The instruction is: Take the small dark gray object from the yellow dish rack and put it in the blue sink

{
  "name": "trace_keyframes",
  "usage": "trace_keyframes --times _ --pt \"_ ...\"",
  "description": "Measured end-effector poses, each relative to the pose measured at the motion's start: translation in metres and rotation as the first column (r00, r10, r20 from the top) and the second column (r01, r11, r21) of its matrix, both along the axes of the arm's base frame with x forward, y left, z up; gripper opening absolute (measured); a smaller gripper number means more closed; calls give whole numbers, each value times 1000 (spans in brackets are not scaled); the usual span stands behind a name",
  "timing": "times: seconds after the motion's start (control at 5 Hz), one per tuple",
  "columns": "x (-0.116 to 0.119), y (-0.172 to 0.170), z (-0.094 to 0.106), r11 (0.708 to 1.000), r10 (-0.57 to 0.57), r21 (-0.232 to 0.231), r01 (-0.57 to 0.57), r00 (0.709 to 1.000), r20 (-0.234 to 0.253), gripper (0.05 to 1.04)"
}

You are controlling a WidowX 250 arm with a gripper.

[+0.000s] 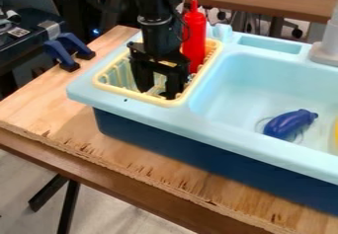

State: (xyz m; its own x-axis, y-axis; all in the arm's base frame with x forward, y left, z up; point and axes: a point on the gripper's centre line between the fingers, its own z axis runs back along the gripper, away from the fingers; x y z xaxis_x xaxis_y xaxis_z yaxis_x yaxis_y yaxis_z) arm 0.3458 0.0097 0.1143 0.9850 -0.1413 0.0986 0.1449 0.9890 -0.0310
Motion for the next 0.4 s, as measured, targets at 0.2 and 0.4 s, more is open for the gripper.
trace_keyframes --times 0.2,0.4 --pt "-1 2 -3 998 -10 -54 10 1000 9 1001" --pt "-4 6 -13 995 -1 -99 3 1000 20 1001"
